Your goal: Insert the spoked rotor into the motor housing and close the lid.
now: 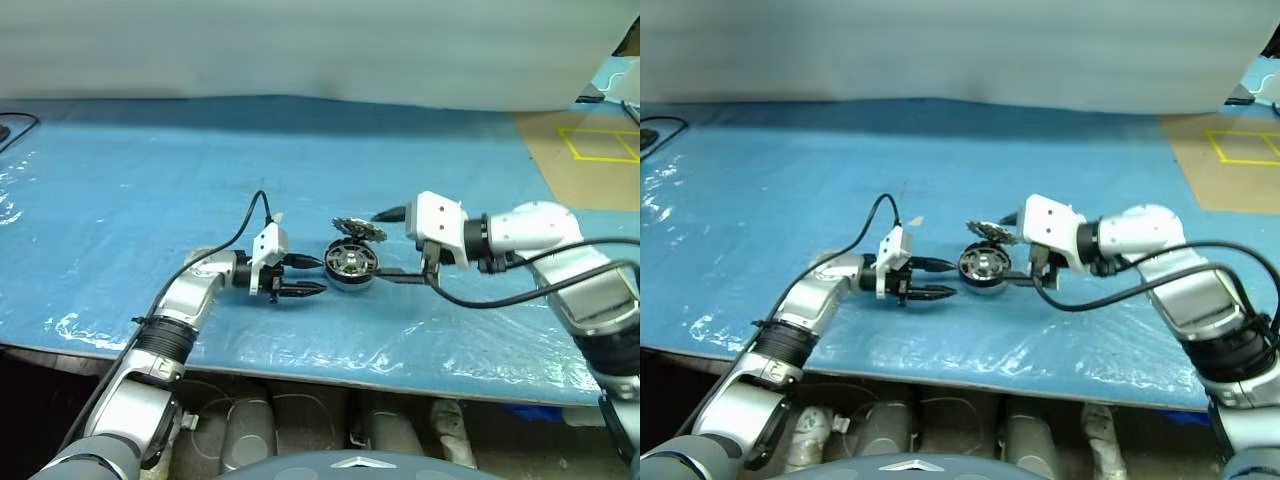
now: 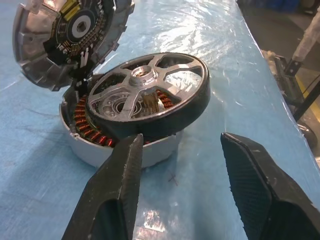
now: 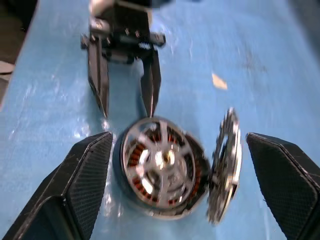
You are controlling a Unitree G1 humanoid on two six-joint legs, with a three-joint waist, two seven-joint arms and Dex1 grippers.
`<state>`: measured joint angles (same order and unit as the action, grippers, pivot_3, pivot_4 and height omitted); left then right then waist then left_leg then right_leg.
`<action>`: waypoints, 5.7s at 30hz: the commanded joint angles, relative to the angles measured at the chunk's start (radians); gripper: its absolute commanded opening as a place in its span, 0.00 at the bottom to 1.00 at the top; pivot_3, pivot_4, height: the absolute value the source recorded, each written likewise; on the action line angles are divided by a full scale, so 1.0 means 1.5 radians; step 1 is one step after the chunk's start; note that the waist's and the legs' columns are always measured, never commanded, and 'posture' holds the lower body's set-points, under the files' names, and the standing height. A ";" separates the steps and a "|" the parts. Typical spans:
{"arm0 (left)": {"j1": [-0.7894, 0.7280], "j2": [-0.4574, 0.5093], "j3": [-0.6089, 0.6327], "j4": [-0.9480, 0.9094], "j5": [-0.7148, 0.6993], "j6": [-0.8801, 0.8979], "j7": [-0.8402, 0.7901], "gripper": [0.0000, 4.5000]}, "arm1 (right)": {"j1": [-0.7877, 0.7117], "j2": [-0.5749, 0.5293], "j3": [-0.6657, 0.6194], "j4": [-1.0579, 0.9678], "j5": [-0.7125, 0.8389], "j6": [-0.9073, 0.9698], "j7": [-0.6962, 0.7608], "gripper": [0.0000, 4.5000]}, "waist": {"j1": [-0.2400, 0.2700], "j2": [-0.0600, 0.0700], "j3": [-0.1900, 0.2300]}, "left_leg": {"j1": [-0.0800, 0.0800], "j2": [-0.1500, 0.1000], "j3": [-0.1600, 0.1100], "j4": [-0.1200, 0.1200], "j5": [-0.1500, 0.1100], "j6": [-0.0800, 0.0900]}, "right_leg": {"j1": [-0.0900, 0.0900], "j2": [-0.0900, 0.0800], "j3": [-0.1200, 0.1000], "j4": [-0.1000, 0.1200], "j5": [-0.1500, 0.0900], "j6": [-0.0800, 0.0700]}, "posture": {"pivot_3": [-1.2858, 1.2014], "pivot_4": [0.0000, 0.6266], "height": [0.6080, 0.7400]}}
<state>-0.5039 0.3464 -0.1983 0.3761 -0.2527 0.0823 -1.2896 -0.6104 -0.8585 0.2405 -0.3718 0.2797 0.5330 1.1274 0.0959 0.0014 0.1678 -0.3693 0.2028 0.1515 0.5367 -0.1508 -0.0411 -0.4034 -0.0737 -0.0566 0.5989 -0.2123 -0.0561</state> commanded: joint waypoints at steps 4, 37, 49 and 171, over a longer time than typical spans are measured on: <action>0.015 -0.008 0.010 -0.016 -0.006 -0.017 0.022 0.58 | -0.101 0.037 0.049 0.015 0.087 0.183 0.069 0.99 | 0.002 0.000 0.000 | -0.002 0.001 0.000 0.004 0.000 0.000 | -0.002 0.000 0.000 0.005 -0.001 -0.001 | 0.52 0.24 1.00; 0.032 -0.020 0.007 -0.012 0.003 -0.044 0.054 0.58 | -0.194 0.135 0.111 0.283 -0.008 0.216 0.071 0.99 | 0.001 0.000 0.000 | -0.003 0.001 0.000 0.005 0.000 0.000 | -0.003 0.000 0.000 0.006 -0.001 -0.001 | 0.52 0.24 1.00; 0.027 -0.023 0.001 -0.011 0.008 -0.047 0.052 0.58 | -0.181 0.101 0.108 0.254 -0.042 0.143 0.056 0.99 | 0.002 0.000 0.000 | -0.002 0.001 0.000 0.005 0.000 0.000 | -0.003 0.000 0.000 0.006 -0.001 -0.001 | 0.52 0.24 1.00; -0.013 -0.016 0.001 0.032 0.023 -0.068 0.018 0.58 | 0.313 0.214 -0.111 -0.188 0.017 0.301 -0.367 0.88 | 0.001 0.000 0.000 | 0.000 0.000 0.000 0.000 0.000 -0.001 | -0.003 0.000 0.001 0.002 -0.004 0.005 | 0.52 0.24 1.00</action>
<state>-0.5225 0.3147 -0.2040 0.4560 -0.2130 -0.0044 -1.2611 -0.1388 -0.5375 0.0643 -0.6449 0.2989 1.0141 0.5835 0.0978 0.0010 0.1684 -0.3698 0.2026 0.1519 0.5361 -0.1504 -0.0425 -0.4077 -0.0738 -0.0548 0.6027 -0.2187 -0.0486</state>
